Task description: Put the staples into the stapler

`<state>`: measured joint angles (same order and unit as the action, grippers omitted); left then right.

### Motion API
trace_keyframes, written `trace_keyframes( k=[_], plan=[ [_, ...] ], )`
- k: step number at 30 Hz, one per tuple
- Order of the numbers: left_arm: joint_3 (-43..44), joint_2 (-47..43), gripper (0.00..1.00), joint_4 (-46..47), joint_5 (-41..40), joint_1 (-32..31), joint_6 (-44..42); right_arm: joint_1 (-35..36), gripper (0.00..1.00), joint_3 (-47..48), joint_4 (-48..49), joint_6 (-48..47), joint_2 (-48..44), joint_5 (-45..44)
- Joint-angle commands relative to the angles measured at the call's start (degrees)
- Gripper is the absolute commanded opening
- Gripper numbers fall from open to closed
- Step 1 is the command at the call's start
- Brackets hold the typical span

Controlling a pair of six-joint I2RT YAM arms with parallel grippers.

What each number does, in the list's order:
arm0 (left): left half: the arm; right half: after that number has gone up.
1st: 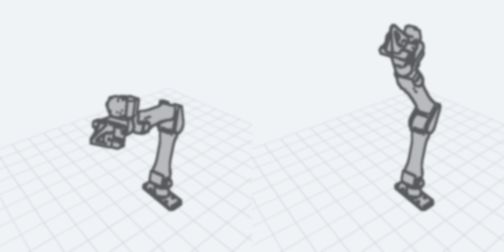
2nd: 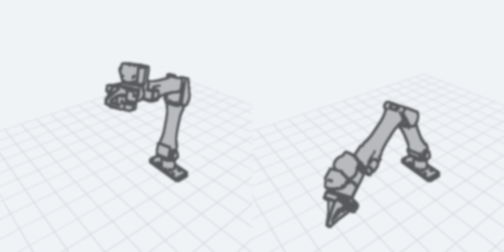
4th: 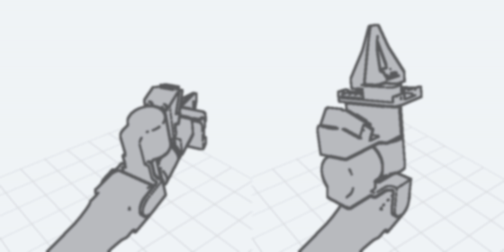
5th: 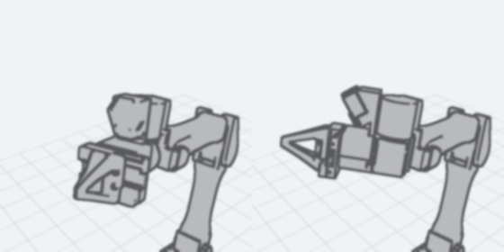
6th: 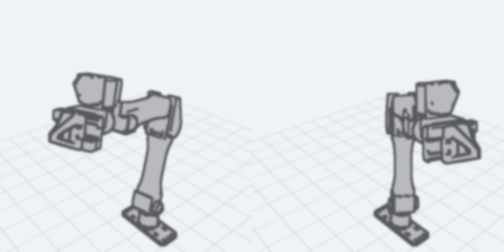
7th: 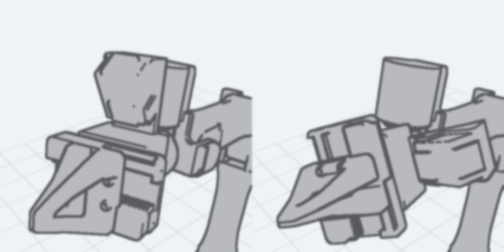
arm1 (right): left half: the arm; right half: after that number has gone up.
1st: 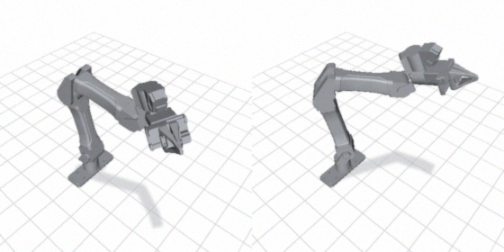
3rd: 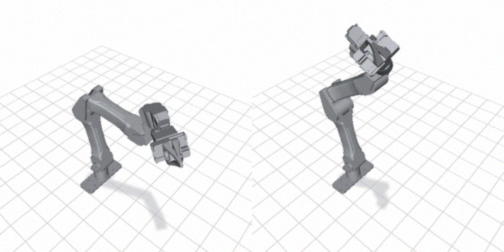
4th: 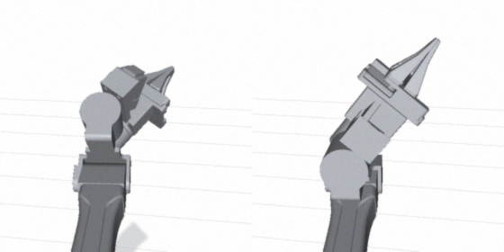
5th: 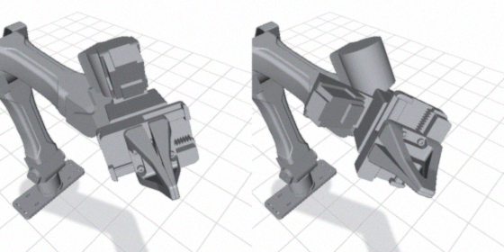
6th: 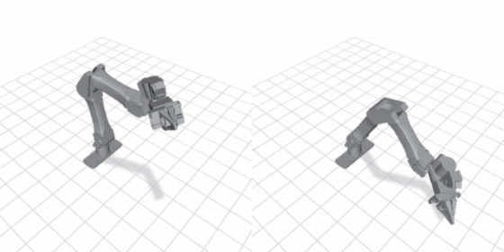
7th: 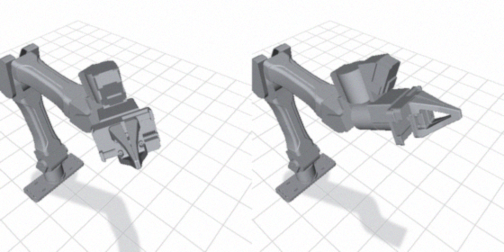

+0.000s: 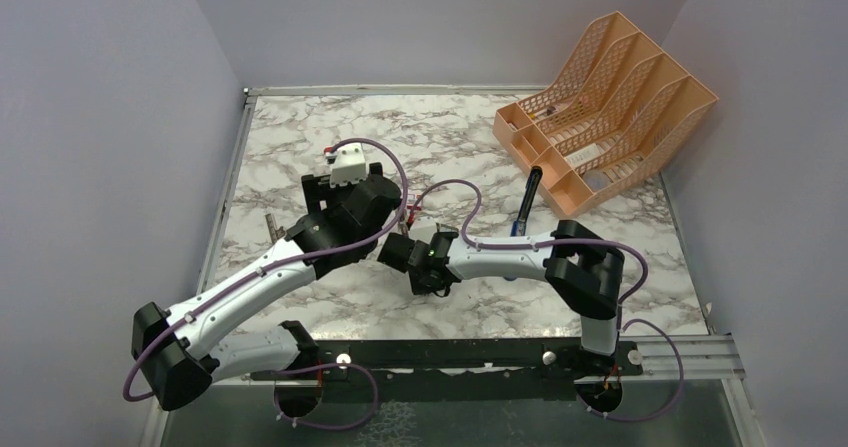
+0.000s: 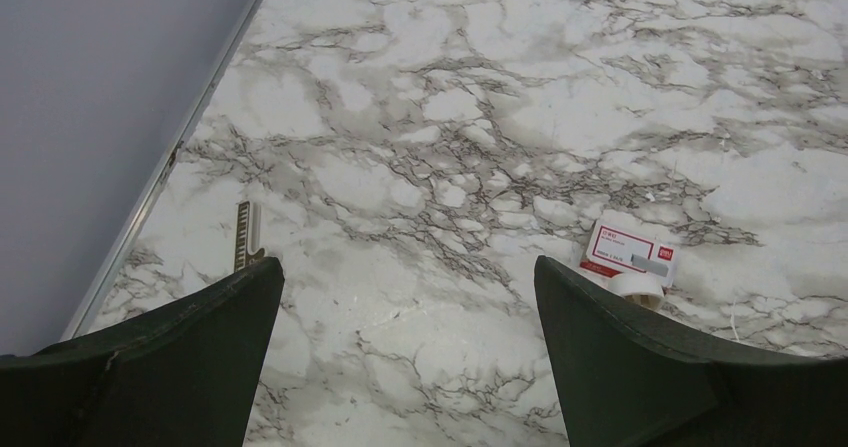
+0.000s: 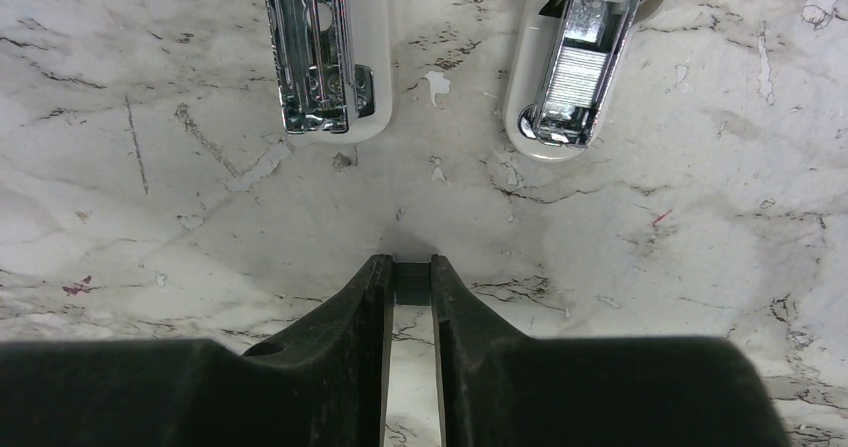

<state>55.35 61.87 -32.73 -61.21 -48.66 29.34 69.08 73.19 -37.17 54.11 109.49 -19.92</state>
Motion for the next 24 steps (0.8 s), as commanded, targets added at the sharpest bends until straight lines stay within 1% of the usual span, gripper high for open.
trace_keyframes(
  k=[1, 3, 8, 11, 14, 24],
  plan=[
    [1.95, 0.69, 0.96, -0.14, 2.18, 0.60, -0.01, 0.53, 0.27, 1.34, -2.34, 0.64, 1.75, -0.64],
    [1.95, 0.73, 0.96, -0.14, 2.53, 0.82, 0.16, 0.53, 0.30, 1.39, -2.44, 0.64, 1.82, -0.69],
    [1.95, 0.80, 0.96, -0.14, 2.82, 1.14, 0.28, 0.53, 0.33, 1.56, -2.63, 0.82, 2.04, -0.65],
    [1.95, 0.74, 0.96, -0.14, 2.81, 1.33, 0.28, 0.46, 0.33, 1.65, -2.57, 0.82, 2.32, -0.77],
    [1.91, 0.79, 0.95, -0.16, 2.92, 1.43, 0.28, 0.49, 0.30, 1.85, -2.86, 0.86, 2.47, -1.33],
    [2.48, 0.90, 0.95, -0.14, 3.46, 2.49, -0.25, 0.18, 0.29, 2.36, -3.07, 0.95, 3.53, -2.17]
  ],
)
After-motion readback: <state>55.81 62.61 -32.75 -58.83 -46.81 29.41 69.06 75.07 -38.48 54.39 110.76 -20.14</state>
